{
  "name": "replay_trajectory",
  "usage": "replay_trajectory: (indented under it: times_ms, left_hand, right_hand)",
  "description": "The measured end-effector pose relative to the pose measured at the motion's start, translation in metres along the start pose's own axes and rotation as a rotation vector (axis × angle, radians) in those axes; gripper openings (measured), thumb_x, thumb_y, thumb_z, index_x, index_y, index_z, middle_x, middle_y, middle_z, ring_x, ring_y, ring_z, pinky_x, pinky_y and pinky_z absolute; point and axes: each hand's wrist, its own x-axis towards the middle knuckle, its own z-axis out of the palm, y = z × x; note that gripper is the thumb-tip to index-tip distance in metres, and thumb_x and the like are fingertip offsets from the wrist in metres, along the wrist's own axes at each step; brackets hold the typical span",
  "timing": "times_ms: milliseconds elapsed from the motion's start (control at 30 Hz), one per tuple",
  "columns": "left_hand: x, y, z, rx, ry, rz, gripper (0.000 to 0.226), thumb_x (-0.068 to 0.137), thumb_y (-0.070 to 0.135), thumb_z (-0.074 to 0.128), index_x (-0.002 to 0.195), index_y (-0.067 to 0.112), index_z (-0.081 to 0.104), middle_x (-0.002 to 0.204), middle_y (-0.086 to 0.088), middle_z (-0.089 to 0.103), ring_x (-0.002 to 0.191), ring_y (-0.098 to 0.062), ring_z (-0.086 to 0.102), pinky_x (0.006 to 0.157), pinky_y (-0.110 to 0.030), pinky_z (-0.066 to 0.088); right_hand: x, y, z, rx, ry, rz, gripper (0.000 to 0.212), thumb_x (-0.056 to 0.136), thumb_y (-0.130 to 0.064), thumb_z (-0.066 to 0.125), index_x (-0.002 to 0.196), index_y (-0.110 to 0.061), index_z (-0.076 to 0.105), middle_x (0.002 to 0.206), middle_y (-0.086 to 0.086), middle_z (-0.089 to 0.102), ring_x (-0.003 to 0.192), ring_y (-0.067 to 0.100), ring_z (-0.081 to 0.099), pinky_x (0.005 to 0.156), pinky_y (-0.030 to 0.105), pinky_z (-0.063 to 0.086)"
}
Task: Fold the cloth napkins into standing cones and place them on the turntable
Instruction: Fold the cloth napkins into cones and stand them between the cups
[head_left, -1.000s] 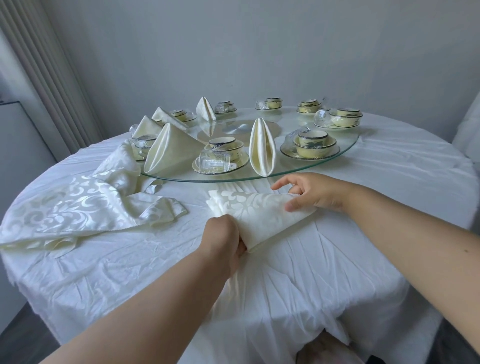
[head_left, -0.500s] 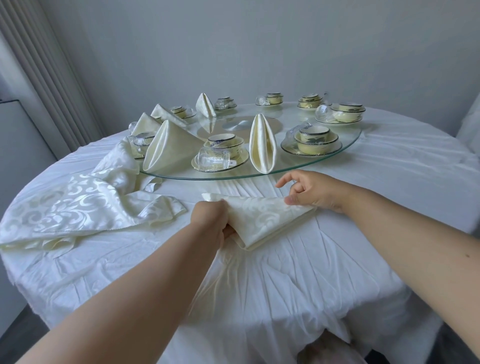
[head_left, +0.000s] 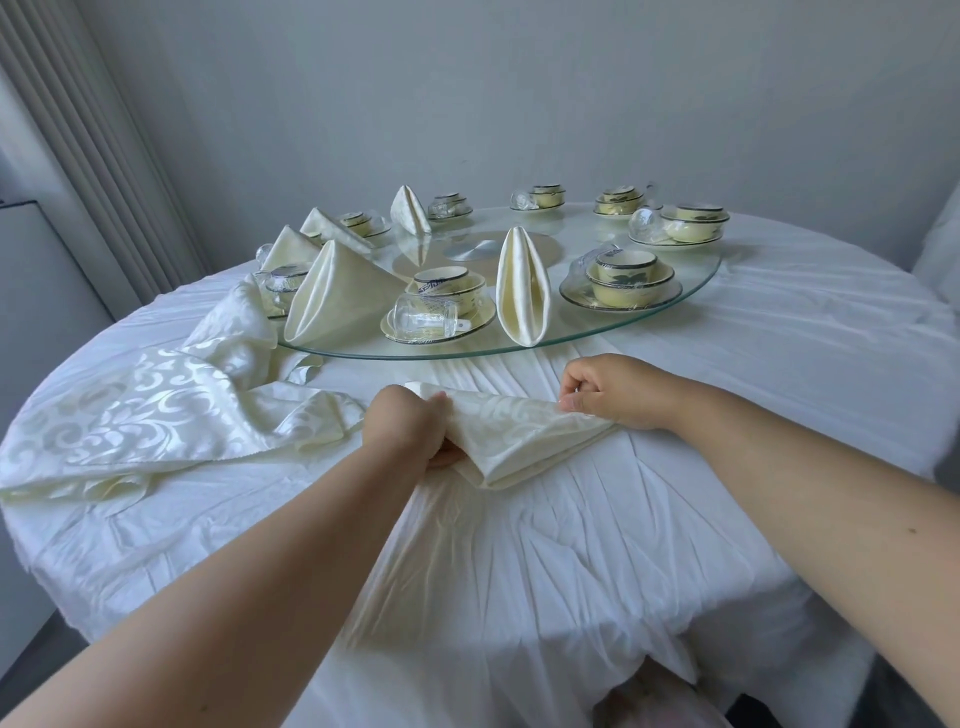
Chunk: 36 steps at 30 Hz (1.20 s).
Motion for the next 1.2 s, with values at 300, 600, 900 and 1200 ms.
replay_trajectory:
  times_ms: [300,600,900,1200]
  left_hand:
    - [-0.028,-0.016,-0.007,0.891,-0.236,0.773,0.045,0.101,0.046,0.021,0.137,0.030,0.044,0.147,0.010,0.038,0.144,-0.014,0.018,0.115,-0.048,0.005]
    - [-0.026,-0.030,-0.009,1.027,-0.409,0.643,0.095,0.069,0.081,0.003,0.152,0.035,0.001,0.161,0.008,-0.003,0.147,-0.009,-0.009,0.119,-0.044,0.001]
    - [-0.022,-0.036,-0.006,1.073,-0.354,0.690,0.087,0.078,0.080,0.010,0.152,0.036,0.000,0.161,0.007,-0.002,0.147,-0.011,-0.006,0.119,-0.042,0.004]
    - [-0.024,-0.035,-0.005,1.087,-0.340,0.710,0.106,0.062,0.089,-0.002,0.152,0.034,-0.001,0.162,0.003,-0.001,0.148,-0.013,-0.004,0.119,-0.043,0.007]
  right_hand:
    - [0.005,-0.002,0.001,-0.018,0.017,0.025,0.019,0.088,-0.037,0.065,0.084,-0.019,0.064,0.068,-0.010,0.054,0.061,0.006,0.046,0.056,0.022,0.033]
    - [0.003,0.006,-0.001,0.120,0.035,0.023,0.014,0.085,-0.032,0.070,0.082,-0.019,0.067,0.061,-0.012,0.052,0.054,0.000,0.043,0.055,0.020,0.033]
    - [-0.014,-0.022,-0.003,-0.365,0.540,-0.137,0.056,0.091,-0.062,0.028,0.084,-0.019,0.062,0.081,-0.003,0.059,0.087,0.023,0.055,0.067,0.031,0.035]
    - [-0.050,-0.057,0.035,0.073,-0.293,-0.163,0.077,0.085,-0.058,0.001,0.153,-0.022,0.009,0.157,-0.020,0.002,0.132,-0.022,-0.007,0.104,0.000,-0.010]
